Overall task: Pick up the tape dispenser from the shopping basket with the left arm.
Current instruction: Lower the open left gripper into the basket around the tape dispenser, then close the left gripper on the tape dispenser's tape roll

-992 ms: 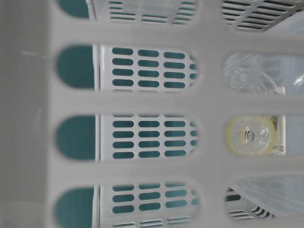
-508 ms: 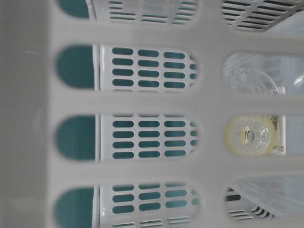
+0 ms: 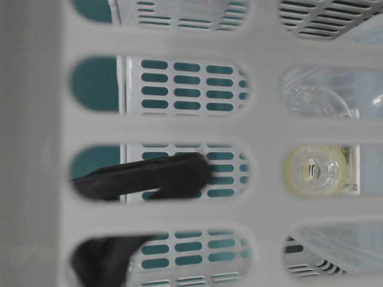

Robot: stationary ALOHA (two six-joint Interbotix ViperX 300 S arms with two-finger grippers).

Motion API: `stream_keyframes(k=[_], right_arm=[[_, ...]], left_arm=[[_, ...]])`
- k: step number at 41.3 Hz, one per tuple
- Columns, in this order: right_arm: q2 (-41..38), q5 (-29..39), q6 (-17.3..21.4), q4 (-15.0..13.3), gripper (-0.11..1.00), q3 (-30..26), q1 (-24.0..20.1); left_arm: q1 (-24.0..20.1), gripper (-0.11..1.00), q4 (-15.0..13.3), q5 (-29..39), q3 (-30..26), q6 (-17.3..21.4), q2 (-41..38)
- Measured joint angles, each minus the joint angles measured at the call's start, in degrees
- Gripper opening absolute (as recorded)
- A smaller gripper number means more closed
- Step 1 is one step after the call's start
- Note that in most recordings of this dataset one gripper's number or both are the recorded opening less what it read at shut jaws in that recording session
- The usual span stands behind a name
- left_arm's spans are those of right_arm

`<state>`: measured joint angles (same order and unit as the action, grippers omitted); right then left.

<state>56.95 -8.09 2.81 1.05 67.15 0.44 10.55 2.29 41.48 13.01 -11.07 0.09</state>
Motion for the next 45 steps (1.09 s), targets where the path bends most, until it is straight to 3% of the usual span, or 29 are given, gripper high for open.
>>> stream_keyframes(k=[14, 17, 24, 33, 45], right_arm=[[0.1, 0.0, -0.1, 0.0, 0.70, 0.0, 0.0], [0.1, 0.0, -0.1, 0.1, 0.70, 0.1, 0.0], [0.4, 0.0, -0.1, 0.1, 0.70, 0.5, 0.0], [1.0, 0.0, 0.0, 0.1, 0.70, 0.8, 0.0], [2.0, 0.0, -0.1, 0.0, 0.70, 0.8, 0.0]], left_arm=[[0.1, 0.84, 0.0, 0.0, 0.4, -0.4, -5.6], [0.1, 0.72, 0.0, 0.0, 0.4, -0.2, -6.3], [0.2, 0.29, 0.0, 0.6, 0.4, 0.4, -6.2], [0.1, 0.29, 0.0, 5.7, -1.9, 0.4, -4.1], [-0.4, 0.29, 0.1, 22.1, -17.1, 0.4, 0.4]])
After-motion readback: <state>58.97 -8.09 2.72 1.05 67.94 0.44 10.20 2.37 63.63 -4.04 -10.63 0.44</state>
